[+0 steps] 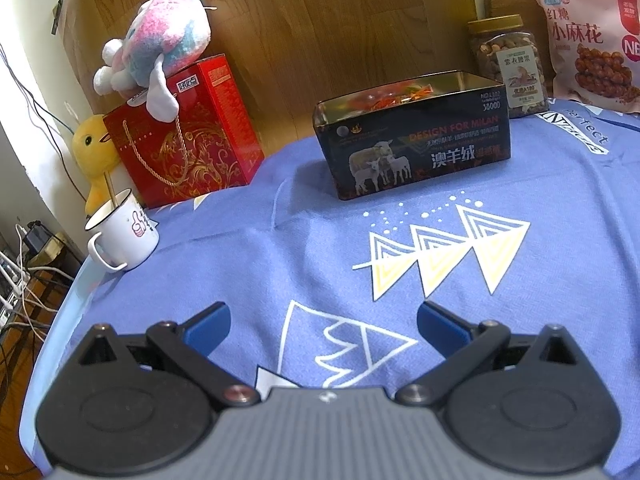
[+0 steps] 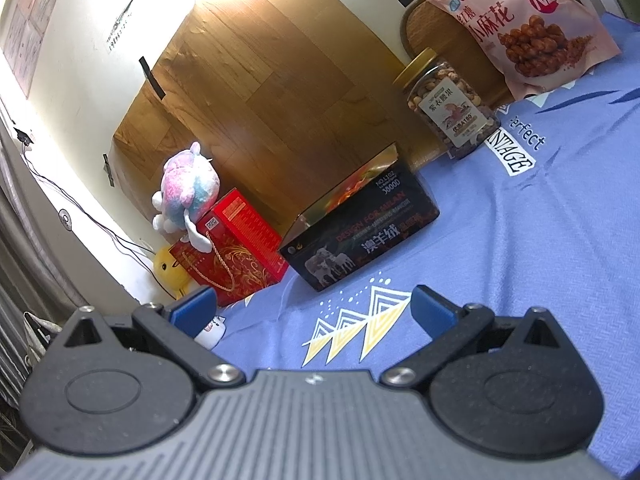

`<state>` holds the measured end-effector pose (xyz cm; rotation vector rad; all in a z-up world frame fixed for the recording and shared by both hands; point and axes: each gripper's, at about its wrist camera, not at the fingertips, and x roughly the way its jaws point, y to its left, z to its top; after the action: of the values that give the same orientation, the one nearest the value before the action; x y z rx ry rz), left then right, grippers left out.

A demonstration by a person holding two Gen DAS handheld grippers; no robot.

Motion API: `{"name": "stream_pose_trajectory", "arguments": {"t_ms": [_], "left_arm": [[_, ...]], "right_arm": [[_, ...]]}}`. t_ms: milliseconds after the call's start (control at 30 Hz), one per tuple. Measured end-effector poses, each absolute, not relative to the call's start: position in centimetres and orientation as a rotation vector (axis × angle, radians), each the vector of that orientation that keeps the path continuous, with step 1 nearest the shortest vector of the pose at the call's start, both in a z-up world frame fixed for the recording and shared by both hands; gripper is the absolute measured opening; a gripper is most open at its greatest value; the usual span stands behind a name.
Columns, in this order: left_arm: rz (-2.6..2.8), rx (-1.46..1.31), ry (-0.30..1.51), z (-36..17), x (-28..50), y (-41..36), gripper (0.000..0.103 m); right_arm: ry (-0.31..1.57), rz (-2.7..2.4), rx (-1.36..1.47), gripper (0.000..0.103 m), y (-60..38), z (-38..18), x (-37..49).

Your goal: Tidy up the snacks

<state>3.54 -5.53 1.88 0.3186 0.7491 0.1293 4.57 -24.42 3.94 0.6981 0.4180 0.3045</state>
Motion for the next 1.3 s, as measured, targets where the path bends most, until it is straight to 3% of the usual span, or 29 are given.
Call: {"name": "stream_pose_trajectory", "arguments": {"t_ms": [1300], "left_arm": [[0.13,0.325,0.745,1.85,3.37,-5.75,0.103]], "right_arm": [[0.417,0.302,0.703,0.103,-24.52,3.91,4.64]]}}
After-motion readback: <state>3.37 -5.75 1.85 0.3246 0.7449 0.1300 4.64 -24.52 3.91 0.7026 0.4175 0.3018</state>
